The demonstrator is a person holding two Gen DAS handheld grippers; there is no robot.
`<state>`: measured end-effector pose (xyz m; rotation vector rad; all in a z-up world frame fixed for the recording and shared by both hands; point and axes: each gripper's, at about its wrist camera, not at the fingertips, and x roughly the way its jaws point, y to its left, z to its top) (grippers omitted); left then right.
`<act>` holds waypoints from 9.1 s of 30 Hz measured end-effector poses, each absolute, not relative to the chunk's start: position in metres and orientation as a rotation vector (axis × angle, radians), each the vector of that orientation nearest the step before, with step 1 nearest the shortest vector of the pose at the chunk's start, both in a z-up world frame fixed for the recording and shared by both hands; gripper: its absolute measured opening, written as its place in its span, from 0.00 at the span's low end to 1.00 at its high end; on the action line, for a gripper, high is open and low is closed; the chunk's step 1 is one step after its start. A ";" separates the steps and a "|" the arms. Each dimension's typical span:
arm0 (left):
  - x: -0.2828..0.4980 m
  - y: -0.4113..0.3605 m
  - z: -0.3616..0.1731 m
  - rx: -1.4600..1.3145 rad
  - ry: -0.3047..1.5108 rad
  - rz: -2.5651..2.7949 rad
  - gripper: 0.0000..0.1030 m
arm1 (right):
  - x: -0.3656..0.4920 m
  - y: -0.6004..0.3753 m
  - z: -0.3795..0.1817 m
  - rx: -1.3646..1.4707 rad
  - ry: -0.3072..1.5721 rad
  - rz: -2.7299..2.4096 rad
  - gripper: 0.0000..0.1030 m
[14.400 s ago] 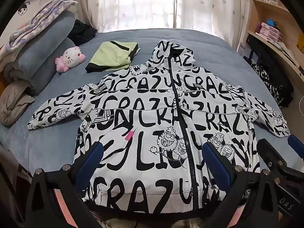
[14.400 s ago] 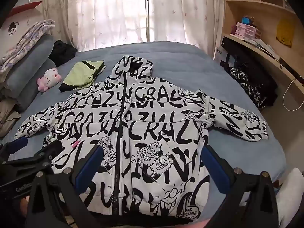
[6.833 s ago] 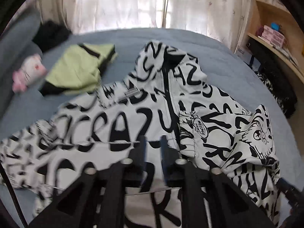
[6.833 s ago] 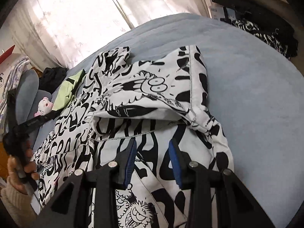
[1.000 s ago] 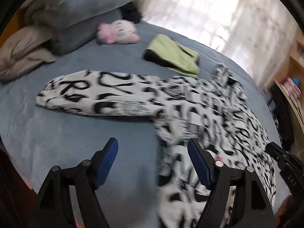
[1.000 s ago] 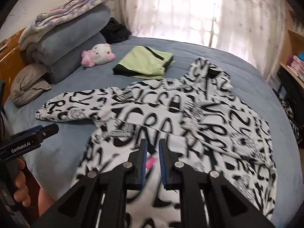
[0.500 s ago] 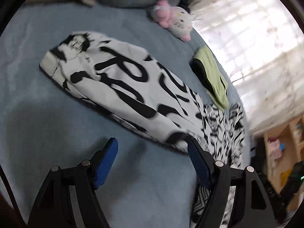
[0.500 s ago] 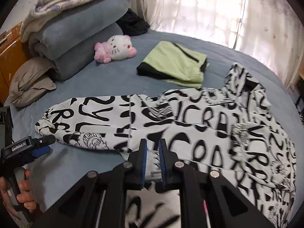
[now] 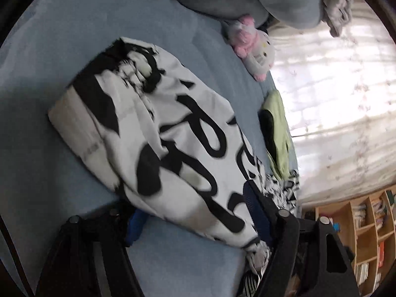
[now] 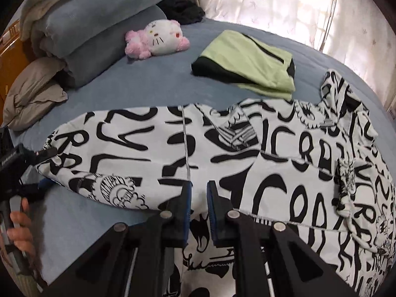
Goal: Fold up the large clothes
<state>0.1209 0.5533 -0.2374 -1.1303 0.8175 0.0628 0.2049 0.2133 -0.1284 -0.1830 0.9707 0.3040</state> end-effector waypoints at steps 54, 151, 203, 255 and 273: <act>0.117 0.087 -0.117 -0.267 1.051 -0.375 0.77 | 0.085 -0.104 -0.093 0.243 0.903 0.158 0.48; 0.329 0.183 -0.203 -0.050 0.939 0.117 0.15 | 0.327 -0.143 -0.180 0.158 0.975 0.030 0.28; 0.163 0.147 -0.134 -0.147 0.995 -0.033 0.57 | 0.183 -0.145 -0.123 0.352 0.930 0.096 0.25; -0.045 0.205 -0.144 -0.213 1.082 -0.040 0.70 | -0.061 -0.237 -0.091 0.167 0.820 -0.059 0.49; -0.026 0.198 -0.170 -0.235 1.138 -0.057 0.77 | -0.090 -0.323 -0.156 0.292 0.969 -0.233 0.49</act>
